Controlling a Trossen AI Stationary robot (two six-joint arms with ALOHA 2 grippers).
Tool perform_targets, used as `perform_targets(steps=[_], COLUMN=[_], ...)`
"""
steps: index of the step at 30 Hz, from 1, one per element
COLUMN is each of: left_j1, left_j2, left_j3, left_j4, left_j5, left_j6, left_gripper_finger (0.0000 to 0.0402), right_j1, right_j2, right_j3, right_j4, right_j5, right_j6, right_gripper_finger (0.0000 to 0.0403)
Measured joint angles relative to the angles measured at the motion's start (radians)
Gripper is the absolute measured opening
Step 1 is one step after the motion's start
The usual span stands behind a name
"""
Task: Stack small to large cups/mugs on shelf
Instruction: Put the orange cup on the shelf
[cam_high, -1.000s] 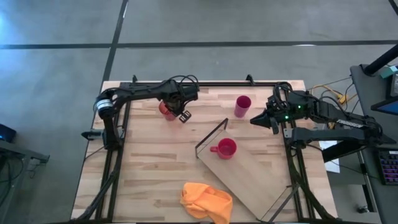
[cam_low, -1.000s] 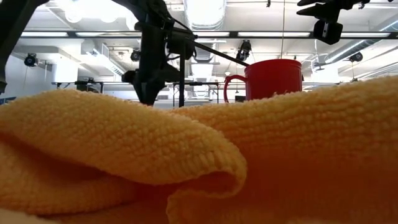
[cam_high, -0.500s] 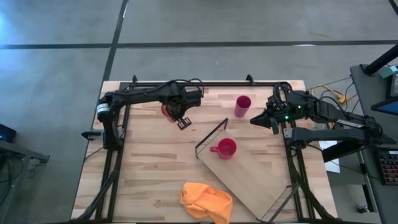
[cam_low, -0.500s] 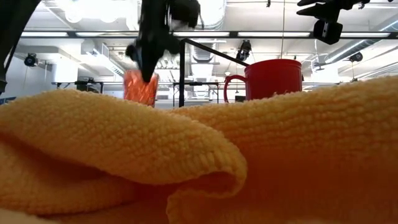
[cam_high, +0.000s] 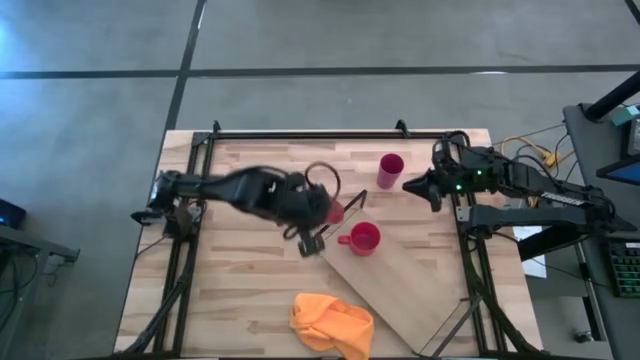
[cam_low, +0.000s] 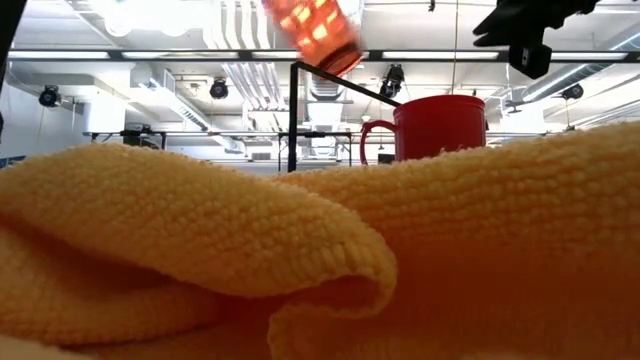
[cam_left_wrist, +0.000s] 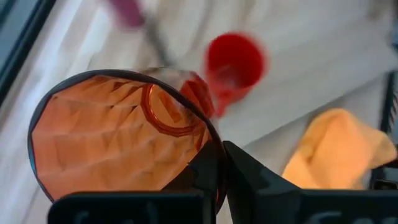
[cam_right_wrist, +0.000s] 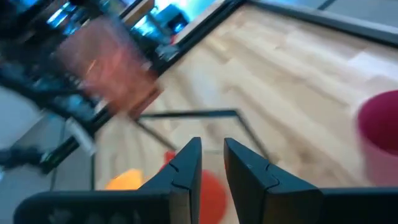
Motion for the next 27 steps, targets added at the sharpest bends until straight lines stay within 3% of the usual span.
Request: perform_targets(steps=[7,12,19,27], left_j1=[-0.082,-0.079,-0.081,-0.082], left_j2=[0.022,0.055,0.147,0.266], left_j3=[-0.006,-0.014,-0.018,-0.019], left_j4=[0.256,0.417,0.431,0.446], left_j5=[-0.051,0.095,0.319,0.355], left_j6=[0.286,0.483,0.598,0.652], left_gripper_finger=[0.0,0.0,0.0,0.0], right_j1=[0.0,0.002,0.002,0.003], right_j2=[0.001,0.002,0.001,0.017], right_j3=[0.001,0.001,0.001,0.0], right_j4=[0.004,0.005,0.008,0.009], right_j5=[0.146,0.146,0.146,0.142], right_j6=[0.058,0.097,0.133,0.183], right_gripper_finger=[0.0063,0.0063,0.0063,0.0063])
